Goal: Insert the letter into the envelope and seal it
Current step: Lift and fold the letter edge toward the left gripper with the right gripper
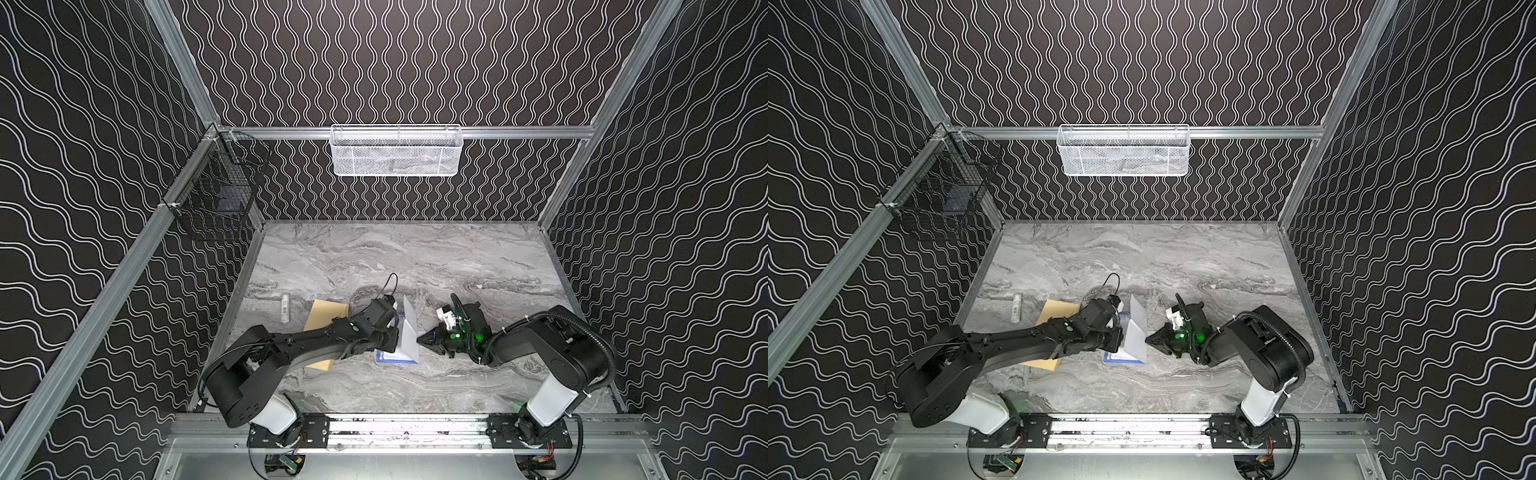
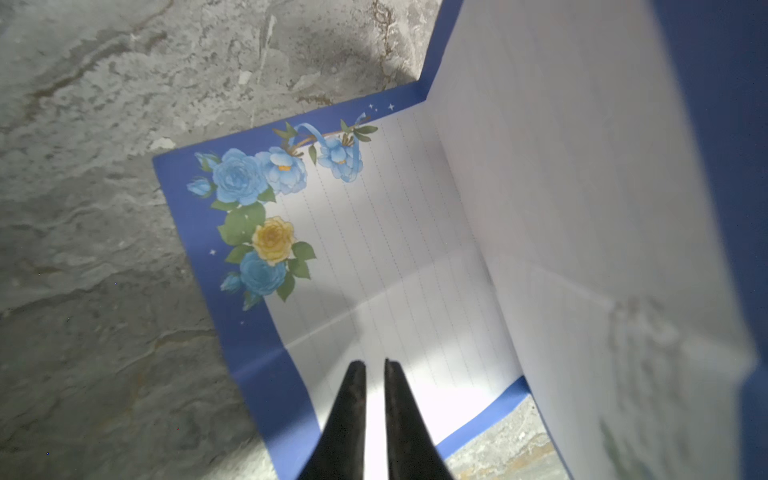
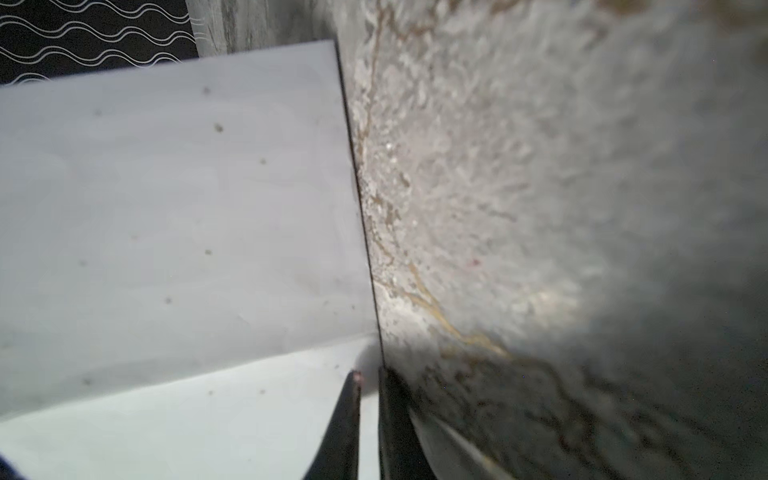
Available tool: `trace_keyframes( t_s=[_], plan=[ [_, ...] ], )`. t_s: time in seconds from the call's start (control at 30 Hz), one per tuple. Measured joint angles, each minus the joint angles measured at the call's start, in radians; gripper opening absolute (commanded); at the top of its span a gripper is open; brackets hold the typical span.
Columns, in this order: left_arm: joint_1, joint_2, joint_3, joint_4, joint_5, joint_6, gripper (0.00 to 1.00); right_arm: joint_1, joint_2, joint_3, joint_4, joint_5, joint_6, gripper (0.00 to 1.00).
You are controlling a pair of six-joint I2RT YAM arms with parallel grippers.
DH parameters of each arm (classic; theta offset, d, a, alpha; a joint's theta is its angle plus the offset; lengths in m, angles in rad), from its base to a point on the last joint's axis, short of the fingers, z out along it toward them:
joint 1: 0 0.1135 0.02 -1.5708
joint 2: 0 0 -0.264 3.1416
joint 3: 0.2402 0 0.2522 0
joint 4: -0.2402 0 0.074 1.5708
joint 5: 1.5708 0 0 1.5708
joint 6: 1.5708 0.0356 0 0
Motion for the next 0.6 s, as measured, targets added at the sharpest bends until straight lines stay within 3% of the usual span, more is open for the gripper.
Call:
trace_keyframes(
  t_s=[0.27, 0.6],
  plan=[
    [0.006, 0.040, -0.043, 0.033, -0.008, -0.011, 0.00, 0.011, -0.021, 0.018, -0.051, 0.011, -0.005, 0.14],
    [0.008, 0.084, -0.057, 0.161, -0.008, -0.014, 0.00, 0.039, -0.029, 0.098, -0.191, 0.047, -0.050, 0.12]
  ],
)
